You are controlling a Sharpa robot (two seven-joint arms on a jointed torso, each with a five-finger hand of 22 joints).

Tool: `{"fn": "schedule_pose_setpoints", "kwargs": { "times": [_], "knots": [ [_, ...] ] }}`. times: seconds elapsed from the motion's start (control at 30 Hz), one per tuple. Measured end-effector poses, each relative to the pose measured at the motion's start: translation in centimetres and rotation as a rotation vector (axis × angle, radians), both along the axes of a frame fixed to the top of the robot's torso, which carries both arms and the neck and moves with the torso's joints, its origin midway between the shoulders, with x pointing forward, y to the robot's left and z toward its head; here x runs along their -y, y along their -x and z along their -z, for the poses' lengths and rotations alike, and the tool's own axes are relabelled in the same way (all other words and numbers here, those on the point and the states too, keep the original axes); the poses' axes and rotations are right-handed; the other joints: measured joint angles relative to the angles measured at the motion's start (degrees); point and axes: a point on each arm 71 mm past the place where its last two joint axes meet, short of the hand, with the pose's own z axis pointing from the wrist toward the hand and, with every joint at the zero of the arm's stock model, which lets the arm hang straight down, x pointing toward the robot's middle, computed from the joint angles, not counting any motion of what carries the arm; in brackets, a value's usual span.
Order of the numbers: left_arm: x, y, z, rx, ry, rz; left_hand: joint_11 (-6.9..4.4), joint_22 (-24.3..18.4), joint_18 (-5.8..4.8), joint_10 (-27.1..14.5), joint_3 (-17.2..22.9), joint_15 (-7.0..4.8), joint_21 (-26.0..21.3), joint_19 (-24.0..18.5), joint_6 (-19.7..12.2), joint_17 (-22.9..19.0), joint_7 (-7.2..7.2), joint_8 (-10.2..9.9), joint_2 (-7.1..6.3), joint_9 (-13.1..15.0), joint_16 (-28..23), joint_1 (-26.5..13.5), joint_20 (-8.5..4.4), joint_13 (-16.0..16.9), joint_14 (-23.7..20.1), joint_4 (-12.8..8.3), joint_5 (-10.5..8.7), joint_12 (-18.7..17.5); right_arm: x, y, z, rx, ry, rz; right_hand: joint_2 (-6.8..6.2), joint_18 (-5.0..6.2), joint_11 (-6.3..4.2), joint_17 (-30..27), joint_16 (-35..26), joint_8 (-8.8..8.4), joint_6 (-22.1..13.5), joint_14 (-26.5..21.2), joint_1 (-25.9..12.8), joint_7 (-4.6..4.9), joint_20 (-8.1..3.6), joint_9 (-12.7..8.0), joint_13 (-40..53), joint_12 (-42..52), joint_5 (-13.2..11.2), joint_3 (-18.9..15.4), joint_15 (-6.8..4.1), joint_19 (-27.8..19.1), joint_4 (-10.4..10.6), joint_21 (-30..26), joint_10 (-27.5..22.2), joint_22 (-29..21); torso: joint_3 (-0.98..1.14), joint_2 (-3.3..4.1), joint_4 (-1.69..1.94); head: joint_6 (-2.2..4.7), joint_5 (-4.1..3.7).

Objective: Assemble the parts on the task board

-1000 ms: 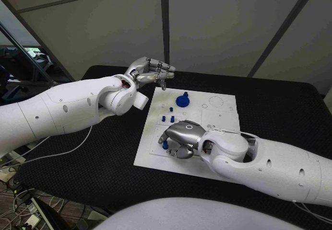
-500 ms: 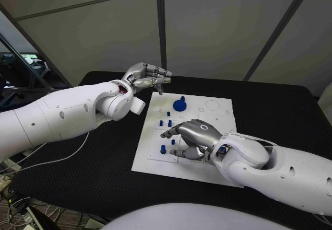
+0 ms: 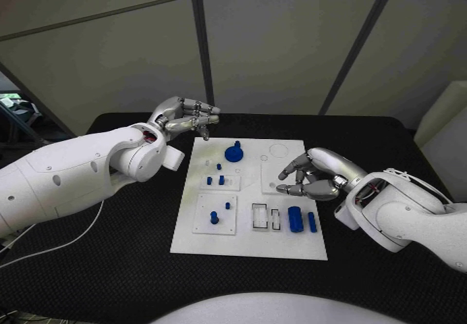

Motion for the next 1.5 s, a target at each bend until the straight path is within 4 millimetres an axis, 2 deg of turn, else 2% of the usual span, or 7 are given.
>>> {"fn": "schedule_pose_setpoints", "kwargs": {
  "times": [0.1,0.17,0.3,0.47,0.67,1.43,1.5],
  "knots": [
    [-0.1,0.1,-0.1,0.002,0.000,0.000,0.00,-0.1,0.00,0.0,-0.2,0.00,0.0,0.0,0.0,0.0,0.00,0.0,0.00,0.0,0.0,0.0,0.00,0.0,0.0,-0.2,0.00,0.0,1.0,0.3,0.0,-0.042,-0.003,0.045,0.46,-0.91,-0.51,3.1,3.3,1.68,0.6,0.0,-1.2,-0.59,-0.27,1.4,18.5,14.9,1.0,-3.6,-0.16,1.5,2.5,2.4,1.8,3.2,-0.05,0.01,-0.17,0.05,-0.91],
    [-0.2,0.2,-0.1,0.003,0.000,0.000,0.00,-0.1,0.00,0.0,-0.2,0.00,-0.1,0.0,0.0,0.0,0.00,0.0,0.00,0.0,0.0,0.0,0.00,0.0,0.0,-0.2,0.00,0.0,1.7,0.5,0.1,-0.065,0.004,0.078,0.70,-0.90,-0.55,3.4,4.8,3.33,0.5,0.0,-1.0,-0.92,-0.49,3.2,28.5,22.5,1.4,-6.3,-0.16,2.1,4.1,3.6,2.6,4.8,-0.05,0.01,-0.27,0.01,-1.35],
    [-0.3,0.3,-0.2,0.005,0.001,-0.001,0.00,-0.1,0.00,0.0,-0.2,0.00,0.0,0.0,0.0,0.0,0.00,0.0,0.00,0.0,0.0,0.0,0.00,0.0,0.0,-0.2,0.00,0.0,2.9,1.0,0.7,-0.109,0.035,0.141,1.75,-0.90,-0.71,3.4,6.1,5.27,-0.4,0.0,0.1,-1.13,-0.28,5.8,37.7,28.6,2.8,-9.9,-0.16,2.5,6.2,4.6,4.0,6.4,-0.05,0.00,-0.35,-0.14,-2.15],
    [-0.4,0.4,-0.2,0.008,0.001,-0.002,0.00,-0.1,0.00,0.0,-0.2,0.00,0.0,0.0,0.0,0.0,0.00,0.0,0.00,0.0,0.0,0.0,0.00,0.1,0.0,-0.1,0.00,0.0,3.5,1.7,1.6,-0.156,0.098,0.191,1.73,-0.90,-0.71,3.4,6.6,6.04,-1.3,0.0,0.0,-1.15,-0.29,7.2,39.7,29.4,3.6,-12.4,-0.16,2.5,8.0,4.9,4.0,7.0,-0.14,-0.07,-0.35,-0.22,-2.74],
    [-0.4,0.5,-0.3,0.009,0.002,0.000,0.00,-0.1,0.00,0.0,-0.3,0.00,0.0,0.0,0.0,0.0,0.00,0.0,0.00,0.0,0.0,0.0,0.00,0.1,0.0,0.0,0.00,0.0,3.8,2.4,2.9,-0.190,0.184,0.223,1.46,-0.89,-0.50,3.4,6.6,6.62,-1.9,0.0,-1.6,-1.02,-0.29,8.3,40.7,29.6,4.0,-14.6,-0.16,2.9,8.5,5.2,4.2,7.3,-0.16,-0.09,-0.35,-0.35,-2.88],
    [-0.6,0.5,-0.3,0.010,0.001,-0.004,0.01,-0.1,0.00,0.0,-0.3,0.00,0.0,0.0,0.0,-0.1,0.00,0.0,0.00,0.0,0.0,0.0,0.00,0.0,0.0,0.0,0.00,0.3,1.9,3.3,6.1,-0.223,0.298,0.197,1.60,-0.90,-0.50,3.4,6.8,7.02,-1.9,0.0,-1.7,-1.02,-0.28,8.8,40.8,29.6,4.0,-14.9,-0.15,2.9,8.4,5.2,4.2,7.5,-0.11,0.01,-0.38,-0.72,-2.46],
    [-0.6,0.5,-0.3,0.010,0.001,-0.003,0.01,-0.1,0.00,0.0,-0.3,0.00,0.0,0.0,0.0,-0.1,0.00,0.0,0.00,0.0,0.0,0.0,0.00,0.0,0.0,0.0,0.00,0.3,1.8,3.2,6.3,-0.224,0.301,0.197,1.60,-1.82,-0.50,3.4,6.8,7.14,-1.9,0.0,-1.7,-1.02,-0.28,8.8,40.9,29.6,4.0,-14.9,-0.15,2.9,8.4,5.2,4.2,7.5,-0.12,0.02,-0.38,-0.74,-2.39]
  ]
}}
